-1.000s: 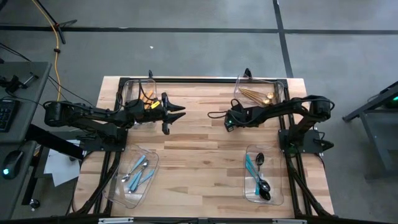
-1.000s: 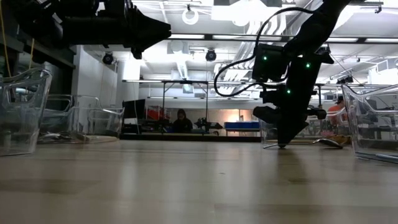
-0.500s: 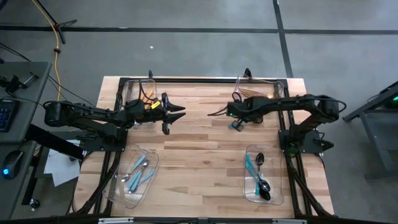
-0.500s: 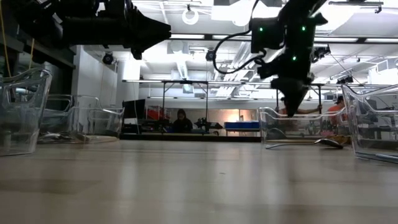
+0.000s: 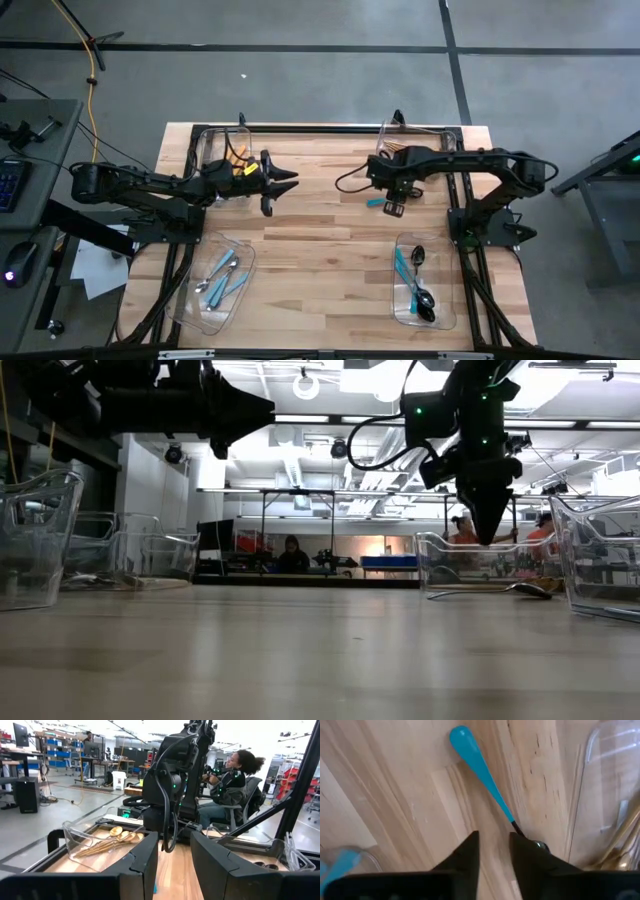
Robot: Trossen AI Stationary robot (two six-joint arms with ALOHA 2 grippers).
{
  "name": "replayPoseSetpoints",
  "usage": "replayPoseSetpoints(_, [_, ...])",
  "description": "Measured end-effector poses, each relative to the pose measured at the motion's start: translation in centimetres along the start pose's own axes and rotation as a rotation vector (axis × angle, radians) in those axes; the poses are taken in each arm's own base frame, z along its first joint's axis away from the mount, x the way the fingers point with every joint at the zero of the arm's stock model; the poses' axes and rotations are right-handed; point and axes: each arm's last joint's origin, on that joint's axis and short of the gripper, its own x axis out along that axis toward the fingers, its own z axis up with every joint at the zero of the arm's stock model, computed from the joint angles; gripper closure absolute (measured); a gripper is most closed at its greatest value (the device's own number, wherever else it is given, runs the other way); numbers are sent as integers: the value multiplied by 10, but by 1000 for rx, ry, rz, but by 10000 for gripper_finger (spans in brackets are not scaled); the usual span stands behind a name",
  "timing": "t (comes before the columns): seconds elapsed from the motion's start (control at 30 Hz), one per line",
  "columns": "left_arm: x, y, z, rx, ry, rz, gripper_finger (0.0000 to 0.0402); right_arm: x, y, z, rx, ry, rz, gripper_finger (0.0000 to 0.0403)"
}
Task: Sort silverware by color (type)
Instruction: Put the blue spoon into the bottom right transparent bin
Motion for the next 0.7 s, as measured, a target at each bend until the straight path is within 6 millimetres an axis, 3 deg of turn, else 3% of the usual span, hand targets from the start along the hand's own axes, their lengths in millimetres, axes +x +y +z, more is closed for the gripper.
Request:
replayPoseSetpoints(0.33, [0, 0, -3, -3, 32, 4, 295, 7, 1, 4, -147, 17, 1, 195])
replayPoseSetpoints(0.7, [0, 0, -3, -3, 32, 4, 295, 7, 1, 4, -182, 12, 2, 171])
